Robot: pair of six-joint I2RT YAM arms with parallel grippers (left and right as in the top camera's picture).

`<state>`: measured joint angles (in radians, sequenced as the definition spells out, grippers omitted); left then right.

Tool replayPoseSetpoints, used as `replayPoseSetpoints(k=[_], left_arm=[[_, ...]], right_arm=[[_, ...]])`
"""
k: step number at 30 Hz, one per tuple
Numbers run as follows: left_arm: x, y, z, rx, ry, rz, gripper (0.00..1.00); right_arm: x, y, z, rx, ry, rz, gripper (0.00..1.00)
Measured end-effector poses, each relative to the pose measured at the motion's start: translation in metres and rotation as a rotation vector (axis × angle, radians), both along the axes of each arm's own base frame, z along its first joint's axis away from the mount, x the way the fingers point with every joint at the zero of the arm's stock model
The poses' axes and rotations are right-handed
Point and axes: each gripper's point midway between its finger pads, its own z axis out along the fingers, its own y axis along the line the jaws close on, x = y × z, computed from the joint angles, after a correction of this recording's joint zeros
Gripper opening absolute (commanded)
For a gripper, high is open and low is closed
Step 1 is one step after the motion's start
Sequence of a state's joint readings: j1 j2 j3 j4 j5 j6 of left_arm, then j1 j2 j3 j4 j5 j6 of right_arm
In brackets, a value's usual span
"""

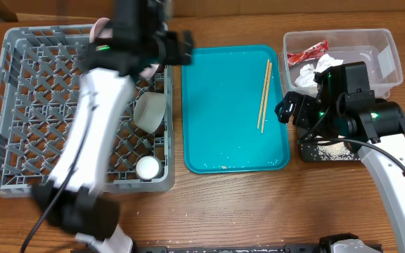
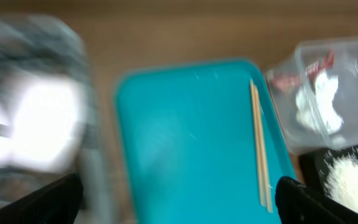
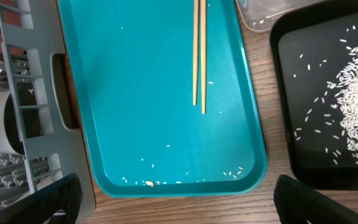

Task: Sort waste into correct bins and load items into the dishwasher
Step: 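Reach the left gripper to the chopsticks and grasp one chopstick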

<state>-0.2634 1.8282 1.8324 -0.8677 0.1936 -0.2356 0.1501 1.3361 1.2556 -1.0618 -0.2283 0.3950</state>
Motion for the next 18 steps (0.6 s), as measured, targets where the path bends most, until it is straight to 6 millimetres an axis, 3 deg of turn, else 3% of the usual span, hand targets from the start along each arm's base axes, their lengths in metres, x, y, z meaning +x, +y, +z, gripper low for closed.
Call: replayPoseSetpoints(k=[2,7,11,18], left_arm=[[0.003,-0.030,-0.046,-0.030,0.107,-0.006,0.99],[-0.006,-0.098,-0.135,-0.067,0.283,-0.053,1.00],[-0.018,-0.134,-0.161,-0.048,0.302,-0.088,1.00],[-0.029,-0.158,-0.188,0.165,0.203,-0.050,1.00]], right_arm=[[0.000,0.000,0.000,0.000,0.000,0.000,1.00],[0.000,0.000,0.000,0.000,0.000,0.000,1.00],[0.000,0.000,0.000,0.000,0.001,0.000,1.00],[0.000,0.000,0.000,0.000,0.001,0.001,1.00]])
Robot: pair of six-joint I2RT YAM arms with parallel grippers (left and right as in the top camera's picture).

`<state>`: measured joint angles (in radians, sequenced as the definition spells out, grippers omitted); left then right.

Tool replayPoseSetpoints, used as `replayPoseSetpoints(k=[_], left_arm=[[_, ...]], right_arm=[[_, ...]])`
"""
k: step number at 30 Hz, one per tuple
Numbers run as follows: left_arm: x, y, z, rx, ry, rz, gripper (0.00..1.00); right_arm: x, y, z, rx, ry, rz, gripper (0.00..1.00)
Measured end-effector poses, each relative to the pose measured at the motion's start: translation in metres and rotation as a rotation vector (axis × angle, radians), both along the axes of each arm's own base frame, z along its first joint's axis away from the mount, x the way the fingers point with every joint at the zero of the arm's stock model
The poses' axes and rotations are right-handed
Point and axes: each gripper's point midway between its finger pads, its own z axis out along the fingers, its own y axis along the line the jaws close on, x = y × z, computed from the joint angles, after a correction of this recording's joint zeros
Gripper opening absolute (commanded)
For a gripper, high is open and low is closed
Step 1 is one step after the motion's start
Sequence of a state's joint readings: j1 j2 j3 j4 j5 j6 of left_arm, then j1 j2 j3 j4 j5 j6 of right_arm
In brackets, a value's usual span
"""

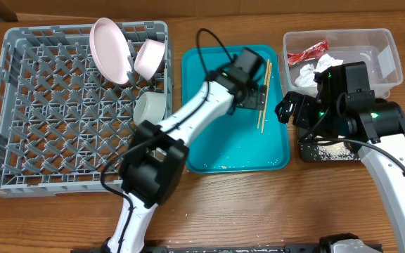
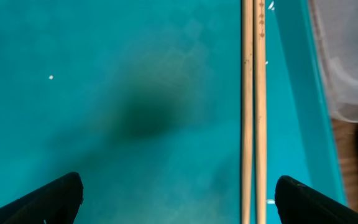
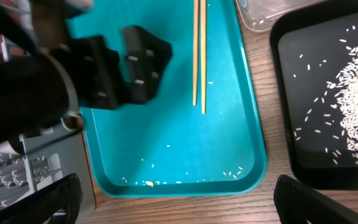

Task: Sort waste into correct bins and load items into the dishwasher
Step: 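Reach the left gripper to the chopsticks and grasp one chopstick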

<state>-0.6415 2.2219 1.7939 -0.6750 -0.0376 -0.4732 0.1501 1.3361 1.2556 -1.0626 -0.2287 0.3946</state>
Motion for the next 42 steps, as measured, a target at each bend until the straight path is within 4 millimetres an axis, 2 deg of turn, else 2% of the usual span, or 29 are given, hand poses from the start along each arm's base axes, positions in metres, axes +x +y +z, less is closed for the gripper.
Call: replayPoseSetpoints(k=[5,12,22,31,38,40,42], left_arm=[[0.004,-0.012,-0.012,0.075,-0.088,0.006,1.00],[0.009,-0.008,-0.033,0.120,-0.093,0.022,0.99],[0.013,-0.010,-0.032,0.113,-0.112,0.022,1.00],[0.012,-0.018,-0.031,0.098,-0.117,-0.046,0.99],[0.011,-0.018,-0.045,0.116,-0.103,-0.057,0.99],[0.012,-0.018,-0.044,0.119,-0.108,-0.063,0.94],[0.012,-0.018,-0.045,0.123,-0.110,-0.070,0.76]], right_arm=[[0.000,0.000,0.000,0.000,0.000,0.000,1.00],[0.000,0.000,0.000,0.000,0.000,0.000,1.00],[0.000,0.000,0.000,0.000,0.000,-0.001,1.00],[0.000,0.000,0.000,0.000,0.000,0.000,1.00],[0.000,0.000,0.000,0.000,0.000,-0.001,1.00],[0.000,0.000,0.000,0.000,0.000,0.000,1.00],[0.000,0.000,0.000,0.000,0.000,0.000,1.00]])
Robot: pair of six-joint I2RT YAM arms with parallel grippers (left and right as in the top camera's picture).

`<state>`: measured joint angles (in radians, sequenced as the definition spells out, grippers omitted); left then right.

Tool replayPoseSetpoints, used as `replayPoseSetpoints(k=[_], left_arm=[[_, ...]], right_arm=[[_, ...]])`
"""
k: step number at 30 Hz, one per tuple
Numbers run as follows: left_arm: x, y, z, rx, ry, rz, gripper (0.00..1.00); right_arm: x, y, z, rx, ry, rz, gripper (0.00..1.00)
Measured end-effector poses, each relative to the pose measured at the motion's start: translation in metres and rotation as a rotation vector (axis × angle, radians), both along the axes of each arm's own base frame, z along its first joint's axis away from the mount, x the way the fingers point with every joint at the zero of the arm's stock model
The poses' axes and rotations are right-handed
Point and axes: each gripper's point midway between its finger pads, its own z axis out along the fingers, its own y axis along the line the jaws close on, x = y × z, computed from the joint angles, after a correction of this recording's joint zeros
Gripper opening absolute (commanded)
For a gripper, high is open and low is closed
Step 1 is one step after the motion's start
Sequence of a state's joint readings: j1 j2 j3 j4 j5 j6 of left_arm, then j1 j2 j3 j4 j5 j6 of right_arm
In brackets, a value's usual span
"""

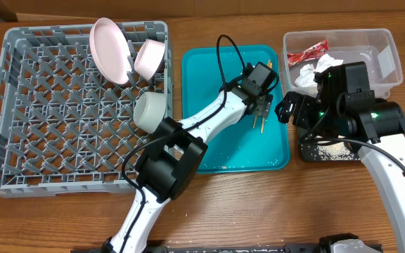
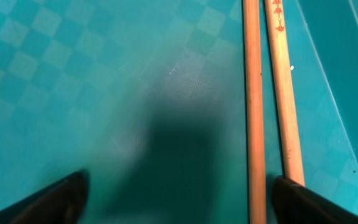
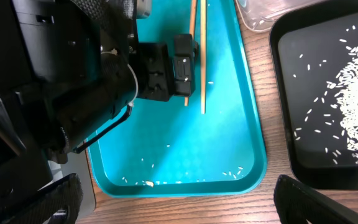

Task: Sort waste into correct bins and load items into the dishwasher
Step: 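Reach the left gripper to the chopsticks and grasp one chopstick, then carry the chopstick into the rack and release it between slots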

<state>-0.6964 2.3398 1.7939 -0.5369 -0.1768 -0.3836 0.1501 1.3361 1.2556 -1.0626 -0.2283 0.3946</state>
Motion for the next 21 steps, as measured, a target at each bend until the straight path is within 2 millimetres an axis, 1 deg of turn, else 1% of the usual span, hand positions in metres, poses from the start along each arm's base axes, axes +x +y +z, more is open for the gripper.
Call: replayPoseSetpoints(k=[2,4,7,9,15,19,21], left_arm=[[0.000,0.000,0.000,0.002,0.000,-0.001,0.41],[0.000,0.000,-0.001,0.003,0.002,-0.001,0.19],[0.000,0.000,-0.001,0.003,0.002,-0.002,0.06],[0.000,0.000,-0.001,0.004,0.002,-0.004,0.04],[-0.001,0.002,0.000,0.027,0.002,-0.022,0.04],[-0.009,0.022,0.001,0.110,0.055,-0.017,0.04],[-0.012,0.038,0.006,0.148,0.094,-0.002,0.04]], right_arm=[[0.000,0.000,0.000,0.001,-0.001,0.000,1.00],[0.000,0.000,0.000,0.001,0.000,0.000,1.00],[0.000,0.000,0.000,0.000,0.000,0.000,1.00],[0.000,0.000,0.000,0.000,0.000,0.000,1.00],[0.000,0.000,0.000,0.000,0.000,0.000,1.00],[0.000,0.000,0.000,0.000,0.000,0.000,1.00],[0.000,0.000,0.000,0.000,0.000,0.000,1.00]])
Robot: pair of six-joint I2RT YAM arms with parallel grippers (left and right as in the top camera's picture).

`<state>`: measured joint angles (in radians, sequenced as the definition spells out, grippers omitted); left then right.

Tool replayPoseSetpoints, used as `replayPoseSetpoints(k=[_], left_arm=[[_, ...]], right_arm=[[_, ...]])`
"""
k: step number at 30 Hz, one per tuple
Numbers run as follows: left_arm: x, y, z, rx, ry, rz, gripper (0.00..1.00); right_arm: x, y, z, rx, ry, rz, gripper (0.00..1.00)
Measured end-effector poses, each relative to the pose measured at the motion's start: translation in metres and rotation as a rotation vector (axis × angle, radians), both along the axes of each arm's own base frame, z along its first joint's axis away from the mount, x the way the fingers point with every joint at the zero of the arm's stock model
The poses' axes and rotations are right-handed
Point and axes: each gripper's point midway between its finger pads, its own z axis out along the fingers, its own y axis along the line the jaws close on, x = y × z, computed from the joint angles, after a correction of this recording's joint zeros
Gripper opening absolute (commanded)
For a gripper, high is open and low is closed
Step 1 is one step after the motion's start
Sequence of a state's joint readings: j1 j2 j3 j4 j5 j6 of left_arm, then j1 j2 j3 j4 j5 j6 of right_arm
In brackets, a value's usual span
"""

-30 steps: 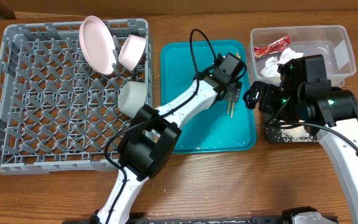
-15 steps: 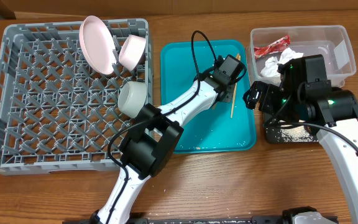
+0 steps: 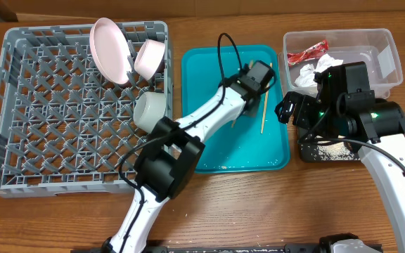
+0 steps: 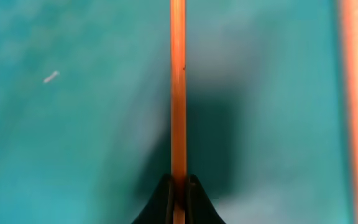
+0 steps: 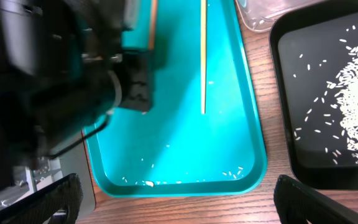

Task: Sort waste into correct bins and load items into the dishwasher
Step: 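Carry the chopstick into the rack and release it between slots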

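Observation:
My left gripper is shut on one wooden chopstick, which runs straight up from between its fingertips over the teal tray. In the overhead view the left gripper is at the tray's upper right. The second chopstick lies on the tray beside it, and it also shows in the right wrist view, second chopstick. My right gripper hangs open with nothing in it, over the tray's right edge.
A grey dish rack on the left holds a pink plate, a pink bowl and a pale cup. A clear bin with wrapper and tissue stands at the back right. A black tray of rice sits below it.
My left gripper was open, low over the two chopsticks lying side by side. Now it is shut on one of them and sits further left; the other stays on the tray.
My left arm was over the rack's far right corner, blurred. Then its open gripper was above the tray next to the chopsticks, then close down over them. Now it grips one chopstick. The right arm stayed still throughout.

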<state>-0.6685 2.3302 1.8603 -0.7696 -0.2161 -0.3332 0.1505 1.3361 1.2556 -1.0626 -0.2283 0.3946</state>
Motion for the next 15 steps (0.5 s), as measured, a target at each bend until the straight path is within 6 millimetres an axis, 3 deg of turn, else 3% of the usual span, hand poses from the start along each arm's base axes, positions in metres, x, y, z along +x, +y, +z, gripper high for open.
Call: replayPoseSetpoints(k=[2,4,10,13,15], left_arm=[[0.001,0.017,0.013,0.019,0.020,0.026,0.04],[0.006,0.038,0.040,0.019,0.016,0.064,0.04],[0.006,0.110,0.167,-0.051,-0.095,0.189,0.04],[-0.012,0.150,0.225,-0.076,-0.153,0.252,0.04],[-0.031,0.174,0.245,-0.069,-0.151,0.286,0.04]], right_arm=[[0.000,0.000,0.000,0.000,0.000,0.000,1.00],[0.000,0.000,0.000,0.000,0.000,0.000,1.00],[0.000,0.000,0.000,0.000,0.000,-0.001,1.00],[0.000,0.000,0.000,0.001,0.000,-0.001,1.00],[0.000,0.000,0.000,0.000,0.000,-0.001,1.00]])
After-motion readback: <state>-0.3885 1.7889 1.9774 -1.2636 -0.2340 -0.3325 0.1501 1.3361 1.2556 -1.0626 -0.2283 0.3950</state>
